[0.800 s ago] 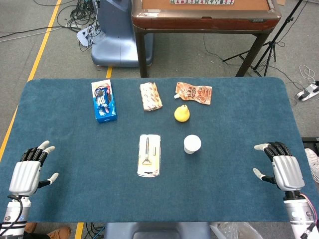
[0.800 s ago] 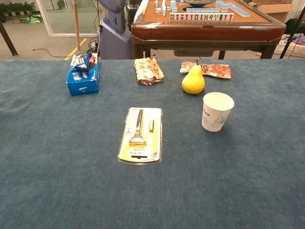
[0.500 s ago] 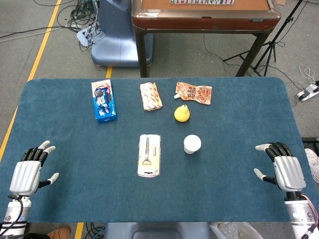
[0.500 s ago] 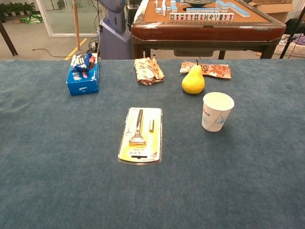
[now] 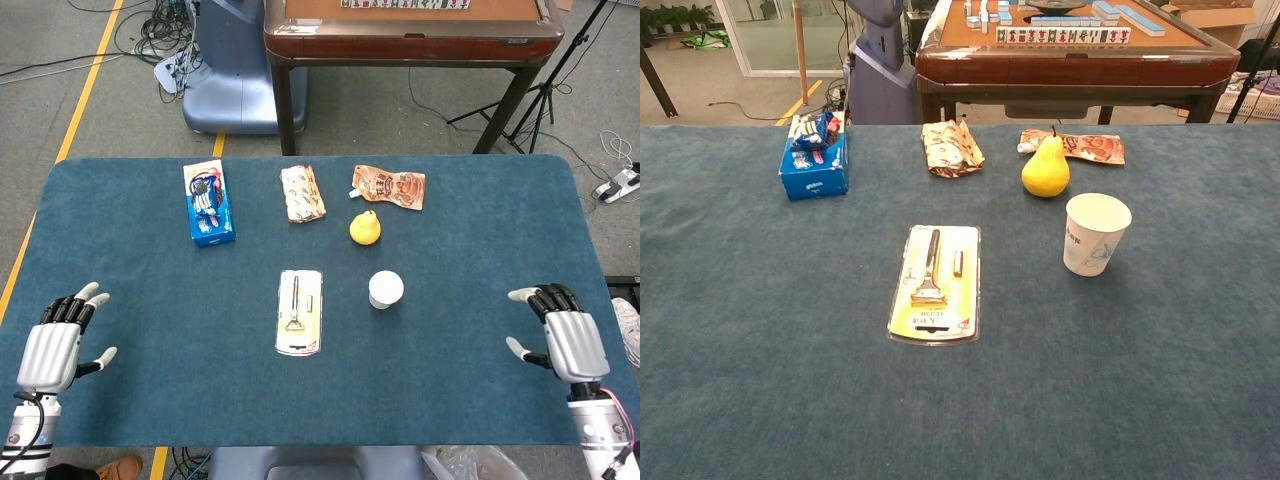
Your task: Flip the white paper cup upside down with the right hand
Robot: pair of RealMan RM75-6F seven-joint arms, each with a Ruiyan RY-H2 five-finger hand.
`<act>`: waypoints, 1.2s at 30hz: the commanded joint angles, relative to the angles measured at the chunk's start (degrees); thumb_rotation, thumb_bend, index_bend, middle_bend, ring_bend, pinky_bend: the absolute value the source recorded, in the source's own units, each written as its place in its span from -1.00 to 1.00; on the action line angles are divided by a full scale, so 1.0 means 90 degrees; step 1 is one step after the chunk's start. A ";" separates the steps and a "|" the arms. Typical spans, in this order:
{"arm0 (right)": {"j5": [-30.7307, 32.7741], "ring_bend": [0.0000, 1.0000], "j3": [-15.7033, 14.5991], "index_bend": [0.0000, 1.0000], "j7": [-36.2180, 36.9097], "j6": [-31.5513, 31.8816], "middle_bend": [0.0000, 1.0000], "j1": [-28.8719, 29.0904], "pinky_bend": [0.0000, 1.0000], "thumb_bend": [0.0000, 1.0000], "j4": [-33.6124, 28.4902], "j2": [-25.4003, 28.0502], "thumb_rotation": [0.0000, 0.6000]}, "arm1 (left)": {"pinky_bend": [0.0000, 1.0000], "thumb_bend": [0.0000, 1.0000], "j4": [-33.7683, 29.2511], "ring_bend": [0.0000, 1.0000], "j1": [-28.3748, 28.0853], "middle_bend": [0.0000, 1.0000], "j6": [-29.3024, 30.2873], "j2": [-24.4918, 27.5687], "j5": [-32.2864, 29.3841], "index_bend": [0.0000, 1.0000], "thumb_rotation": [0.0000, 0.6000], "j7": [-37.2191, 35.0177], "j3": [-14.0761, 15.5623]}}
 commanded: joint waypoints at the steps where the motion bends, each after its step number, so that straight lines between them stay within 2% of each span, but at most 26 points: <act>1: 0.0058 -0.62 0.0055 -0.40 -0.0188 -0.0288 -0.41 0.0202 -0.68 -0.64 -0.0099 -0.0006 1.00 | -0.73 -0.71 0.0001 -0.68 0.0008 -0.75 0.0016 -0.0001 0.0017 -0.56 1.00 -0.0014 0.0007; 8: 0.0377 -0.68 0.0287 -0.61 -0.0802 -0.1189 -0.54 0.0886 -0.68 -0.71 -0.0314 -0.0132 1.00 | -0.73 -0.71 -0.0003 -0.68 0.0056 -0.75 0.0070 0.0024 0.0055 -0.56 1.00 -0.0058 0.0040; 13: 0.0762 -0.76 0.0527 -0.62 -0.1126 -0.1880 -0.63 0.1486 -0.67 -0.73 -0.0215 -0.0438 1.00 | -0.73 -0.71 -0.0014 -0.68 0.0100 -0.75 0.0121 0.0042 0.0084 -0.56 1.00 -0.0075 0.0066; 21: 0.1397 -0.77 0.0800 -0.62 -0.1383 -0.2766 -0.64 0.2335 -0.68 -0.73 0.0259 -0.1012 1.00 | -0.73 -0.71 -0.0037 -0.68 0.0175 -0.75 0.0192 0.0082 0.0089 -0.56 1.00 -0.0084 0.0093; 28: 0.1900 -0.77 0.0909 -0.62 -0.1563 -0.3221 -0.64 0.2856 -0.67 -0.73 0.0641 -0.1364 1.00 | -0.73 -0.71 -0.0036 -0.68 0.0221 -0.75 0.0212 0.0090 0.0076 -0.56 1.00 -0.0083 0.0111; 36: 0.2246 -0.77 0.0835 -0.62 -0.1687 -0.3466 -0.64 0.3191 -0.68 -0.73 0.0895 -0.1594 1.00 | -0.73 -0.71 -0.0031 -0.68 0.0232 -0.75 0.0202 0.0085 0.0069 -0.56 1.00 -0.0066 0.0109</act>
